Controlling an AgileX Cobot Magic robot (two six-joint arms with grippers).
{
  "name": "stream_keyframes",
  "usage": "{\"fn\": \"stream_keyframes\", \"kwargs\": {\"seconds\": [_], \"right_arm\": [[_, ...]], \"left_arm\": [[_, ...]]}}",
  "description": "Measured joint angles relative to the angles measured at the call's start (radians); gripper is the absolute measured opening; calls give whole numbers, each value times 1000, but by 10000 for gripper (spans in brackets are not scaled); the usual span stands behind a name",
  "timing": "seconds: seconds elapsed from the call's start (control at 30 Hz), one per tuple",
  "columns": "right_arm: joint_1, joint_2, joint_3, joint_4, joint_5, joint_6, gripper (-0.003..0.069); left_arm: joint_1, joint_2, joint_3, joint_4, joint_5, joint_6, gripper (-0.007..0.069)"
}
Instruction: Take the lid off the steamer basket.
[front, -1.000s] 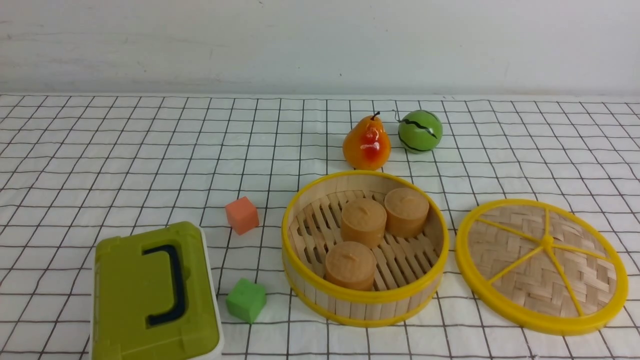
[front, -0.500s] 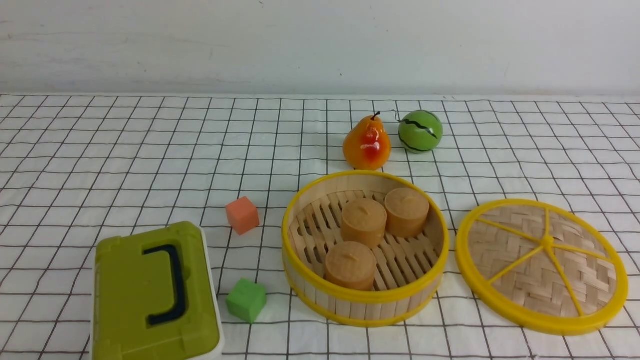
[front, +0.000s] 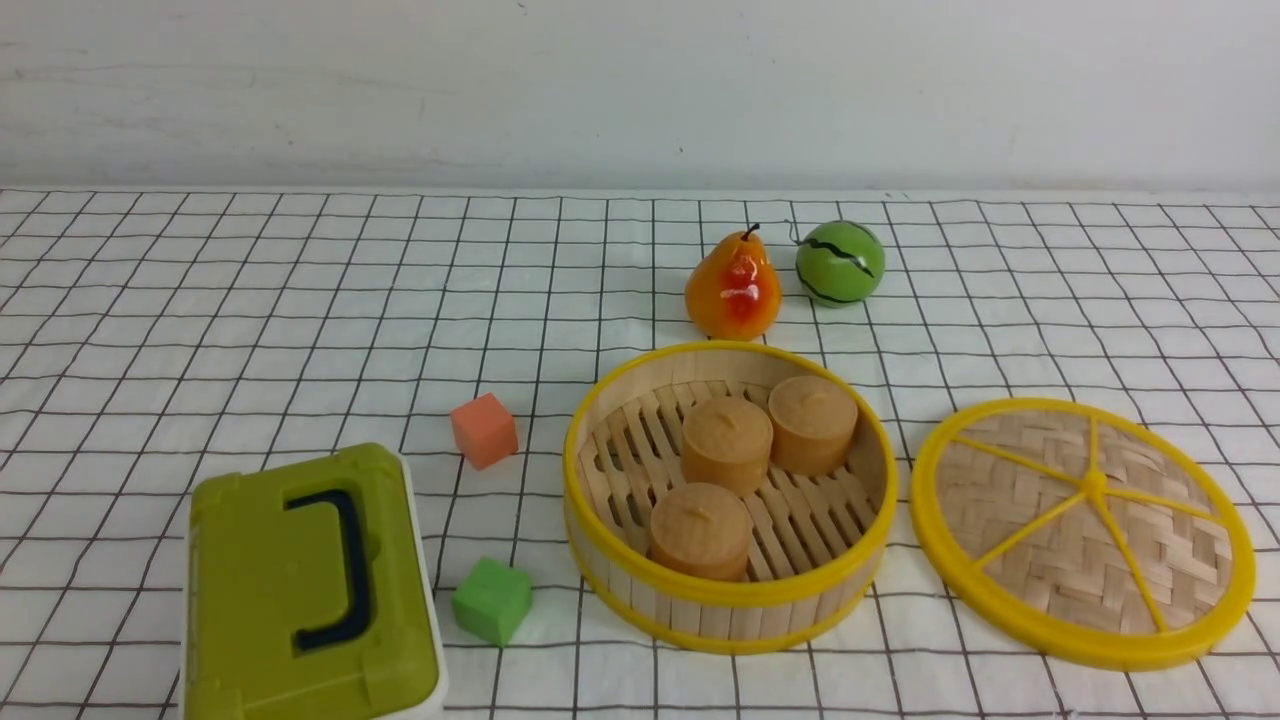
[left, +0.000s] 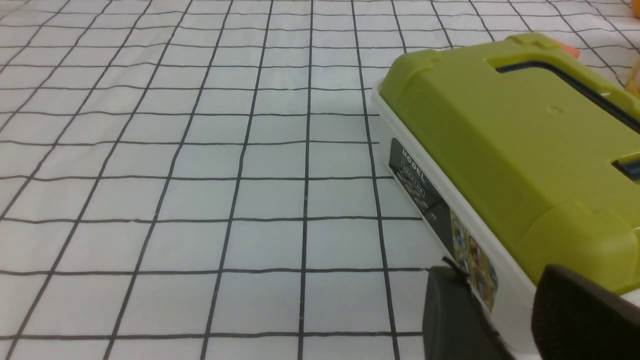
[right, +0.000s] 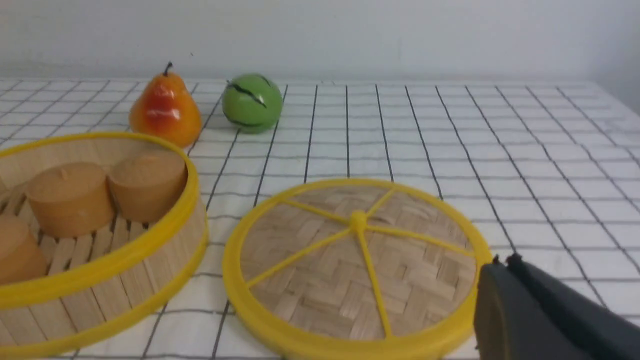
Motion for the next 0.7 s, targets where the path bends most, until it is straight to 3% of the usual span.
{"fn": "stream_keyframes", "kwargs": {"seconds": [0.3, 0.7], "right_arm": [[-75, -122, 108, -20, 69, 43, -24], [-41, -122, 103, -19, 156, 43, -24]], "left_arm": [[0, 0, 0, 0, 0, 0, 239], [0, 0, 0, 0, 0, 0, 239]]}}
